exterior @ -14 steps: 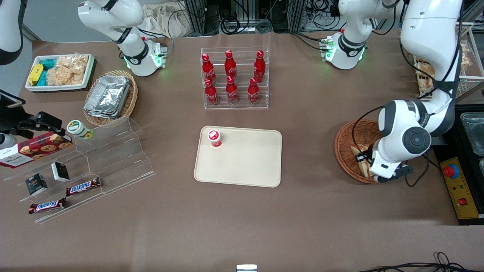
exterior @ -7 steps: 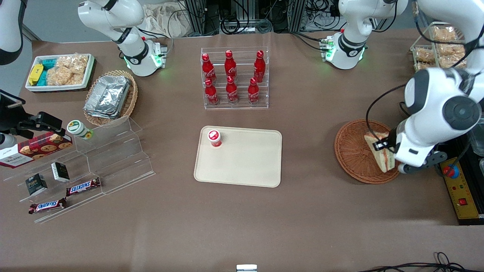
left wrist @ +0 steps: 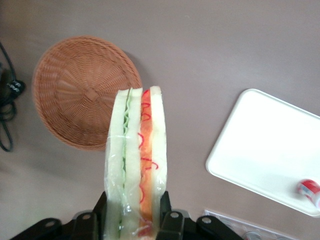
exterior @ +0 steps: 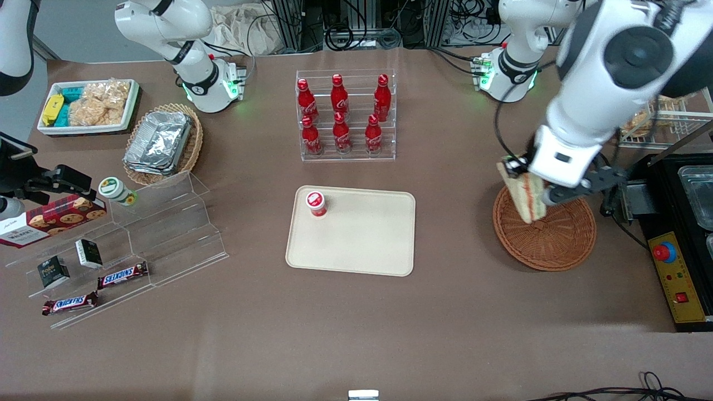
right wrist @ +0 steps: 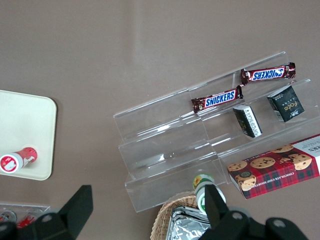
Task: Place sandwich from basket to tray
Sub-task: 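Carry the held sandwich with the left gripper over the white tray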
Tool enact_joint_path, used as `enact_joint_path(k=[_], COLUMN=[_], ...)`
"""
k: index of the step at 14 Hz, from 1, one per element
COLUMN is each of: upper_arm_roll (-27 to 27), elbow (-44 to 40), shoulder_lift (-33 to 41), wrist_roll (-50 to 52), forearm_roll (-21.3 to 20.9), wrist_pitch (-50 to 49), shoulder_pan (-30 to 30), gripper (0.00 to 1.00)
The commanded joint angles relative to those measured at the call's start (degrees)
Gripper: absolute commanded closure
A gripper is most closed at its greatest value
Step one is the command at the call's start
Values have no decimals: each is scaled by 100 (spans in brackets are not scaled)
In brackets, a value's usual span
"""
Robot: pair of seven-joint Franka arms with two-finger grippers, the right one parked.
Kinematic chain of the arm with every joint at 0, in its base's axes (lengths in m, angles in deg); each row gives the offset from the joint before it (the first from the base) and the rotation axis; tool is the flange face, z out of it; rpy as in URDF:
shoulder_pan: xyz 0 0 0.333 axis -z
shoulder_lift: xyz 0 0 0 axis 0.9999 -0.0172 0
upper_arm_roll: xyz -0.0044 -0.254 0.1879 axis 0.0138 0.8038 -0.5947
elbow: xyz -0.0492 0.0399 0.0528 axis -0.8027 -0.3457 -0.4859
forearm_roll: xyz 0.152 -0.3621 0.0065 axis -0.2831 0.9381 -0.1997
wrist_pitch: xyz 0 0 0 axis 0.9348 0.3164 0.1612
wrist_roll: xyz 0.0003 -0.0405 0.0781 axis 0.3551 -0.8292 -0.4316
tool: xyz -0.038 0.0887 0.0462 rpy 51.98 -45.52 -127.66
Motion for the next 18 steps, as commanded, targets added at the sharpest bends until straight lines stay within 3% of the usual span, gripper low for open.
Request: enact_joint_path(k=[1,4,8,14,18], upper_arm_roll=[628,1086,1105,1087,1078], elbow=[-217,-173,-164,-164,-190], shoulder_lift=[-251,-925,-2183,-3326,-3687], wrist_roll=[661,1101,1304,1313,1576], forearm_roll=[10,124,-25,-929,-1509], wrist_pitch=[16,876,2308,3040,3067], shoulder_pan=[-22,21,417,654,830], gripper=[56,55,55,55,55])
